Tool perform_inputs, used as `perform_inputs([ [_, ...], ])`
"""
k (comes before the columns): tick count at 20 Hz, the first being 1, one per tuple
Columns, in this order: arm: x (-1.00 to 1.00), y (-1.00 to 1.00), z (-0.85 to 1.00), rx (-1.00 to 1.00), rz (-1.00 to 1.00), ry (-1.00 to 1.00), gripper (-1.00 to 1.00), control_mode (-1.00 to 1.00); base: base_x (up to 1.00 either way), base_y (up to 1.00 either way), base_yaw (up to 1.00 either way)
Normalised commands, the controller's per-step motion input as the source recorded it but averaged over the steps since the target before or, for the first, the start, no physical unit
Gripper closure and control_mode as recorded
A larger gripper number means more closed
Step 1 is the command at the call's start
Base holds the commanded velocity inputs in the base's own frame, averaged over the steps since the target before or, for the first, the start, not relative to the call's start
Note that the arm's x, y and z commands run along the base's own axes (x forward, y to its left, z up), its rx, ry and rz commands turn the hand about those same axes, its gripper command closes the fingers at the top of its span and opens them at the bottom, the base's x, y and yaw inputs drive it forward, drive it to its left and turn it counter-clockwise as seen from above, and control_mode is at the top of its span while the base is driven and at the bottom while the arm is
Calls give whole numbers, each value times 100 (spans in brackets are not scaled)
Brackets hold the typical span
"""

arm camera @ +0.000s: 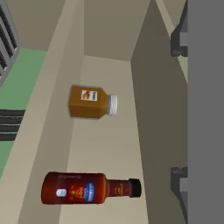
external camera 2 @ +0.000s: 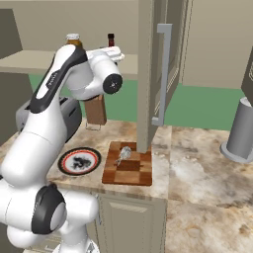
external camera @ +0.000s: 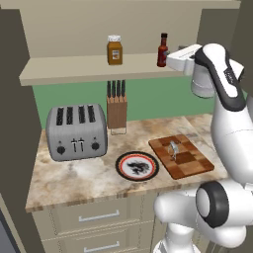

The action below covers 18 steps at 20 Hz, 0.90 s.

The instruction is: Pick the fish from the plate and place it on the cutting board. Then pick the condiment bottle from the cabinet and place it next to the cutting board.

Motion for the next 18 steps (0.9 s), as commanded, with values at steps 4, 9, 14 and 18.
perform_inputs([
  [4, 14, -7, 0, 0, 0, 0, -100, -100, 0, 0, 0],
  [9, 11, -11, 0, 0, 0, 0, -100, -100, 0, 0, 0],
  [14, 14, -9, 0, 0, 0, 0, -100, -100, 0, 0, 0],
  [18, 21, 0, 0, 0, 0, 0, -100, -100, 0, 0, 0],
])
